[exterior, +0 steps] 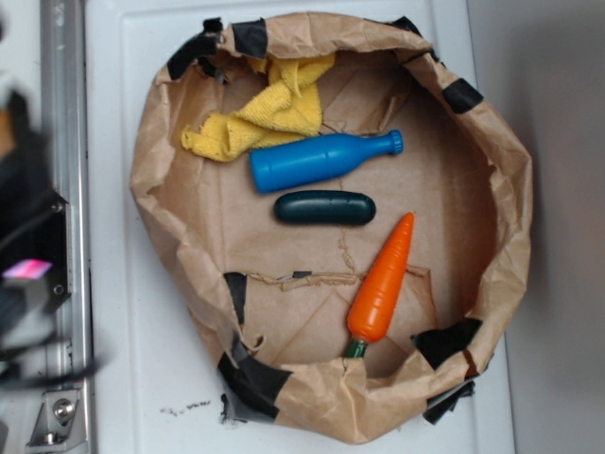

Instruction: Grab the yellow cloth.

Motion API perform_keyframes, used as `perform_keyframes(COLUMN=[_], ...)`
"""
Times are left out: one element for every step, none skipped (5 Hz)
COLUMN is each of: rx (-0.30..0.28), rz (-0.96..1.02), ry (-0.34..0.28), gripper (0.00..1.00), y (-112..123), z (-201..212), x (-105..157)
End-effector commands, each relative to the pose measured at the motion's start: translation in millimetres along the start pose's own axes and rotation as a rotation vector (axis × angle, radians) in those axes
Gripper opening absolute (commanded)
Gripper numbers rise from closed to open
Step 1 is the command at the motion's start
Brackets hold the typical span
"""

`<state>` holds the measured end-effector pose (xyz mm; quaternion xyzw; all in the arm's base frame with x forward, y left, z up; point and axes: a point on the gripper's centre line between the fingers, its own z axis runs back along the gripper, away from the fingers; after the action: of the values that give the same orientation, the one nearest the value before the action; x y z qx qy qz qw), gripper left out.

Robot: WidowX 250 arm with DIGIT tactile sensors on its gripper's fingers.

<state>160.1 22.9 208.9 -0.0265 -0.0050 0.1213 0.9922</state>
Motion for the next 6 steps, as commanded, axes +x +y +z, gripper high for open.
perform_keyframes(rx=[0.046, 0.139, 0.211, 0.214, 0.223, 0.271], rz=[0.478, 0.715, 0.957, 1.043, 1.054, 1.042], ry=[-0.335, -0.476, -0.464, -0.427, -0.395, -0.369], gripper=[1.0, 1.0, 1.0, 1.0, 1.0, 1.0], y=[16, 15, 27, 58, 79, 99], z=[-47, -73, -95, -104, -121, -145], x=[85, 90, 101, 107, 116, 116])
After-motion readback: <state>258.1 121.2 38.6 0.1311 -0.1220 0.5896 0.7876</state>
